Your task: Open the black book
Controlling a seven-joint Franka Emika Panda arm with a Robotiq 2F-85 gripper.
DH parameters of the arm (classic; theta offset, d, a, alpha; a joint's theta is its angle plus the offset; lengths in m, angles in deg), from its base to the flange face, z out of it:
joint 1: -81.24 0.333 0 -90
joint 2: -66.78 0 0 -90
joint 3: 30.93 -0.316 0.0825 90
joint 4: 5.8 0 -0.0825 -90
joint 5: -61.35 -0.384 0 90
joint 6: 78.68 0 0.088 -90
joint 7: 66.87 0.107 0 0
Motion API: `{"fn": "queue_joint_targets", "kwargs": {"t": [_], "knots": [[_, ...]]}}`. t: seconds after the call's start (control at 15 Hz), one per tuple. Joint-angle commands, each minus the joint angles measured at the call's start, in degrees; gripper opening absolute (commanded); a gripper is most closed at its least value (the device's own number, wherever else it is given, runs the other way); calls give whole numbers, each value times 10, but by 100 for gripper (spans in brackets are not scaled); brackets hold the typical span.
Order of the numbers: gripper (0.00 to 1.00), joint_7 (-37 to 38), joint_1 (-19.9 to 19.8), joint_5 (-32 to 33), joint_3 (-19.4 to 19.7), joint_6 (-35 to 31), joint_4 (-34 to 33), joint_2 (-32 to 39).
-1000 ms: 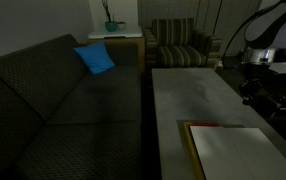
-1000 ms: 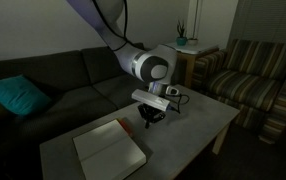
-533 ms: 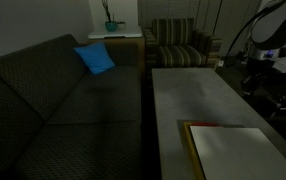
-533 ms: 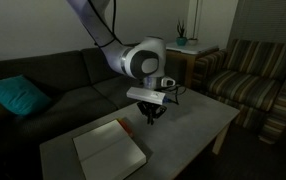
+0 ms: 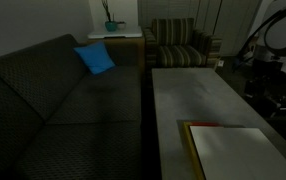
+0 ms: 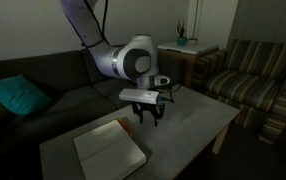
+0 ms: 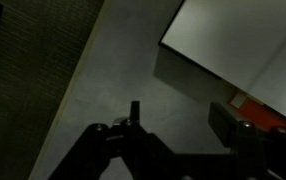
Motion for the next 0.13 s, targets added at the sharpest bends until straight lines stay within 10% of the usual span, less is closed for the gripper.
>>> {"fn": "queue_joint_targets", "kwargs": {"t": [0.0,0.07], "knots": [[99,18,6,27,7,-29,64,-40],[100,19,6,28,6,-33,72,-44]]}}
